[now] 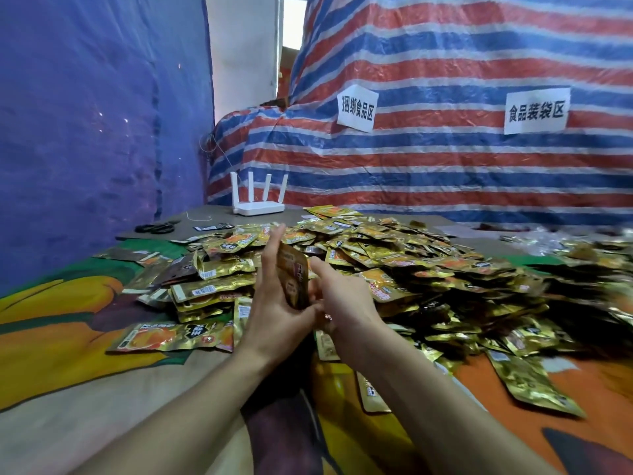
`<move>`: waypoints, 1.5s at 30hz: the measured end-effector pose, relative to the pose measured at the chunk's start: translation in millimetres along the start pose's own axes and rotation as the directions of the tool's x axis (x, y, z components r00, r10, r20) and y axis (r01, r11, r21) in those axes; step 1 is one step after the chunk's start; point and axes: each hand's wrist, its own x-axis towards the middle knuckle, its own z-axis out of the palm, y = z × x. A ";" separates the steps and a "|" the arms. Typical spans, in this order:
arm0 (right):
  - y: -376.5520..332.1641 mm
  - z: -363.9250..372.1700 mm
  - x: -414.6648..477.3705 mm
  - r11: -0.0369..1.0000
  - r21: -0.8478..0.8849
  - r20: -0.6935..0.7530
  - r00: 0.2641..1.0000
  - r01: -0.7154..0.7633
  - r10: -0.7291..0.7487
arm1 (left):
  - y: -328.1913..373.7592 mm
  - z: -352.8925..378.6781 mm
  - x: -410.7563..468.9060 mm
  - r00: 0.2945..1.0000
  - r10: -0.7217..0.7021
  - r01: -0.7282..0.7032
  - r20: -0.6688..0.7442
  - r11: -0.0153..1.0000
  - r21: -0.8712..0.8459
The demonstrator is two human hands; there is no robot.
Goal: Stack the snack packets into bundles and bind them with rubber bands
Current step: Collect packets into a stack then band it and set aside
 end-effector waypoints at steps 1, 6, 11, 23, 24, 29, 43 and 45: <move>-1.8 -1.6 -2.9 0.999 -0.036 0.025 0.999 0.025 -0.024 | -0.5 -0.8 0.3 1.000 0.031 -0.031 0.003 0.999 0.025; -7.5 -42.0 -23.2 0.886 -0.392 0.031 0.966 0.248 -0.257 | 2.1 -2.3 0.6 0.986 0.140 -0.145 0.085 0.988 0.053; -28.3 -123.3 -44.5 0.670 -0.692 -0.004 0.927 0.269 -0.375 | 8.8 3.3 -3.4 0.967 0.182 -0.186 0.180 0.982 0.008; -41.6 -306.0 -69.2 -0.151 -0.889 -0.396 0.891 -0.432 -0.222 | 35.0 14.0 -19.9 0.866 0.390 -0.436 0.312 0.896 0.089; -37.9 -309.7 -70.1 -0.152 -0.882 -0.407 0.884 -0.445 -0.228 | 35.5 14.2 -19.9 0.866 0.393 -0.437 0.311 0.895 0.086; -37.8 -310.1 -71.1 -0.064 -0.883 -0.422 0.846 -0.465 -0.325 | 33.2 10.8 -19.0 0.888 0.356 -0.382 0.290 0.924 0.034; -68.7 -158.7 -47.8 0.357 -0.894 0.027 0.828 0.270 -0.559 | 29.1 -0.5 -6.0 0.973 -0.026 0.103 0.230 0.939 -0.329; -57.3 -123.1 -36.4 0.463 -0.801 0.124 0.862 0.379 -0.492 | 26.9 -1.2 -2.9 0.962 -0.121 0.220 0.244 0.874 -0.434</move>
